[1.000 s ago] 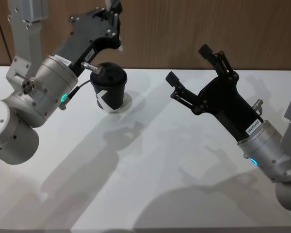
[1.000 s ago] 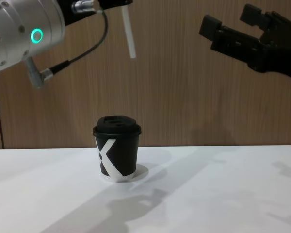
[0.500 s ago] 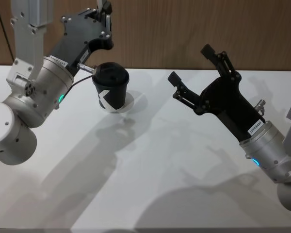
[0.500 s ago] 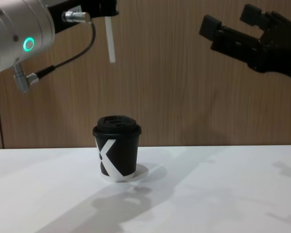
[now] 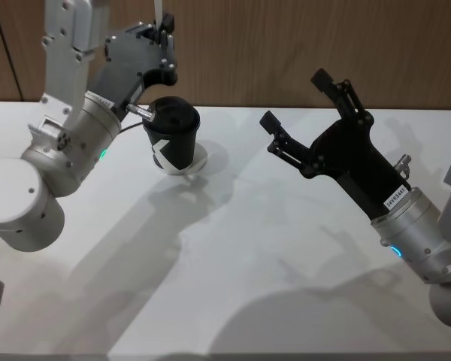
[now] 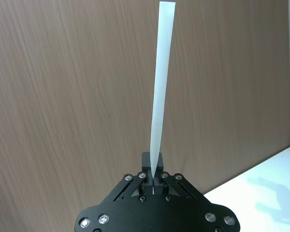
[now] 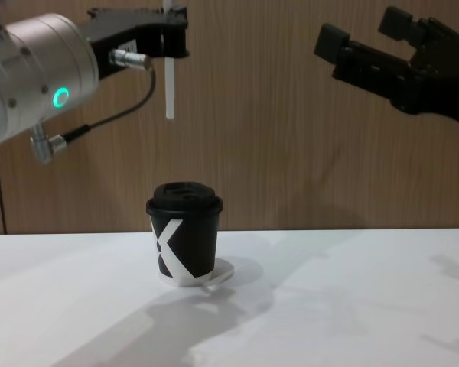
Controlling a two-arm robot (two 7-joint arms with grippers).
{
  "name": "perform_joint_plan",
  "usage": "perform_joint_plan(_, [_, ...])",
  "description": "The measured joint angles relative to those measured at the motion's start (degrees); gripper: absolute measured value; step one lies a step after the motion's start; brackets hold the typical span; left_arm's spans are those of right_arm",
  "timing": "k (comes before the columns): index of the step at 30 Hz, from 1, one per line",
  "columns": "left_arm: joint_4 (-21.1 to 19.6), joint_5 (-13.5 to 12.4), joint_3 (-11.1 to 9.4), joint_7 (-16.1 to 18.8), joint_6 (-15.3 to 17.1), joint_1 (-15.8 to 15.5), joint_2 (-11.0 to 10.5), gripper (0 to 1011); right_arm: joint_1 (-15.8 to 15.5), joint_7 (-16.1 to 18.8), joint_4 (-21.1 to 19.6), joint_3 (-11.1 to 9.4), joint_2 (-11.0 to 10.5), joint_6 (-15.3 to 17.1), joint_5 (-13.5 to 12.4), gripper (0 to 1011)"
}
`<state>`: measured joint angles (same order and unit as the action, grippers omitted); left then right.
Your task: Pick up the straw with one hand, pass it to the other hand, and insert it into the cup.
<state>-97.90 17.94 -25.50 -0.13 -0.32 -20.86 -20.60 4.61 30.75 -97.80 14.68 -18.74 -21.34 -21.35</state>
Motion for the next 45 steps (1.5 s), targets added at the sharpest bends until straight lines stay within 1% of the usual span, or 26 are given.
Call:
perform_joint_plan(13, [4.8,-3.4,-1.4,0.0,-0.4,-2.1,1.5,10,0.0,0.0,0.0,0.0,0.0,0.0,0.0,1001])
perform_joint_plan(23, [7.7,-4.7,-1.8,-0.2,-0.6,-3.1,2.5,8,0.0,0.0,0.0,0.0,0.0,0.0,0.0,1001])
perform_joint_plan(33, [10.4,-5.2,-2.0,-0.9,-0.4,-3.7,3.6,10,0.0,0.0,0.0,0.0,0.0,0.0,0.0,1001])
perform_joint_plan(45, [12.8,-4.9,-1.7,-2.1,0.7,-4.2,4.8,10,0.0,0.0,0.0,0.0,0.0,0.0,0.0,1001])
